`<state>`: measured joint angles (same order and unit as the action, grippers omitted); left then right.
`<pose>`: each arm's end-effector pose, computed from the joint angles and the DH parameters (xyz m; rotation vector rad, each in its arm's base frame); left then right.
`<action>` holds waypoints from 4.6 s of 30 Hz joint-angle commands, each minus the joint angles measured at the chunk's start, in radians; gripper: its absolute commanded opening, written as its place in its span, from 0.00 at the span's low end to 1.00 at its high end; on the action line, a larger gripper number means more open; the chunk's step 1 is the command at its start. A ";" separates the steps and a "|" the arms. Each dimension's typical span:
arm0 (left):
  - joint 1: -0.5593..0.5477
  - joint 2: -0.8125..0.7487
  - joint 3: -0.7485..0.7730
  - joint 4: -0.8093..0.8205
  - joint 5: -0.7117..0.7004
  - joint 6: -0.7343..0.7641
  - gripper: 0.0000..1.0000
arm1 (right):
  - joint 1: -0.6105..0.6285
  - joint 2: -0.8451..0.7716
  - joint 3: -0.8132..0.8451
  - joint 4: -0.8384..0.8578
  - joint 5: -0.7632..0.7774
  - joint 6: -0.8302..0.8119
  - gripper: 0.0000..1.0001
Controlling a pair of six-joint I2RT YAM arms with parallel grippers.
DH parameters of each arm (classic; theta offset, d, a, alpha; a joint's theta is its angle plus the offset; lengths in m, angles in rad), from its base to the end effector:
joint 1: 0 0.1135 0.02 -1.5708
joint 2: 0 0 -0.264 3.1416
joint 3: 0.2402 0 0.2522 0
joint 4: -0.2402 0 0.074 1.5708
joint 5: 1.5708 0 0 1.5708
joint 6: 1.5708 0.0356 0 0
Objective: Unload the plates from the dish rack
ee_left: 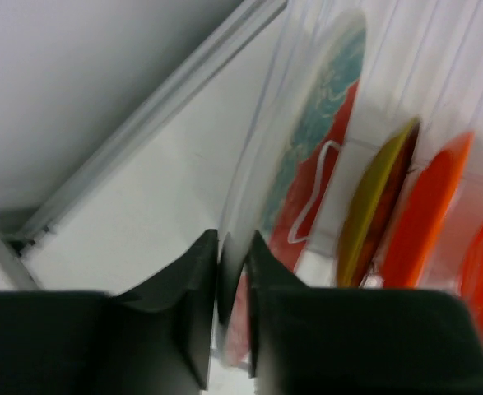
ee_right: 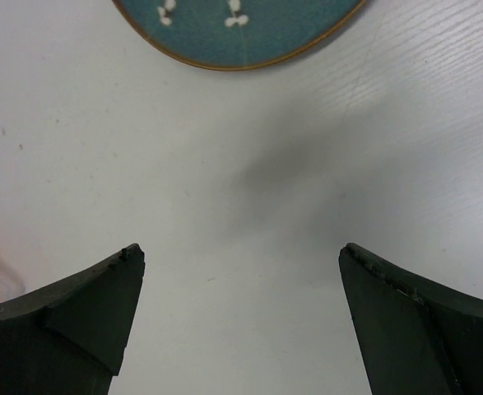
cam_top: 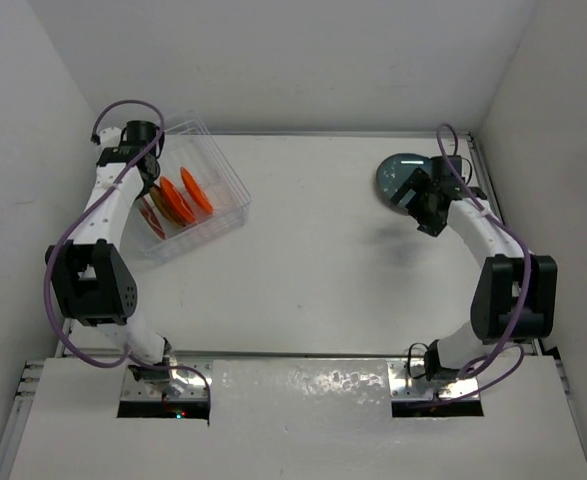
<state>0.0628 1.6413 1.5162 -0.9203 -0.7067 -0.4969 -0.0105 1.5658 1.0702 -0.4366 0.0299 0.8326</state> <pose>0.3377 0.0444 0.3184 -0.8892 2.2346 0.7234 0.3280 -0.0045 0.2258 1.0460 2.3019 0.2993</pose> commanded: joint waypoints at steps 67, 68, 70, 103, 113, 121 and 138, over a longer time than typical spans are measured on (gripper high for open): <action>0.017 -0.286 0.270 0.187 0.629 0.104 0.00 | 0.237 0.135 0.376 0.478 -0.673 0.168 0.99; 0.015 -0.299 0.237 0.257 0.691 0.048 0.00 | 0.254 0.149 0.439 0.461 -0.671 0.143 0.99; 0.009 -0.323 0.174 0.277 0.701 -0.021 0.00 | 0.285 0.197 0.491 0.360 -0.635 0.125 0.99; -0.053 -0.302 -0.435 1.169 1.412 -0.418 0.04 | 0.379 0.339 0.298 0.961 -0.762 0.517 0.00; -0.086 -0.255 -0.120 0.484 0.995 -0.071 1.00 | 0.042 0.129 0.054 0.590 -0.344 0.438 0.00; -0.086 -0.324 -0.136 0.364 0.903 0.043 1.00 | -0.158 0.192 0.092 0.610 -0.278 0.375 0.00; -0.081 -0.347 -0.116 0.272 0.816 0.092 1.00 | -0.201 0.157 -0.159 0.751 -0.006 0.411 0.08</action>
<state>-0.0246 1.3315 1.3613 -0.6422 0.1299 -0.4252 -0.2077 1.8000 0.9730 0.1574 -0.0753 1.2201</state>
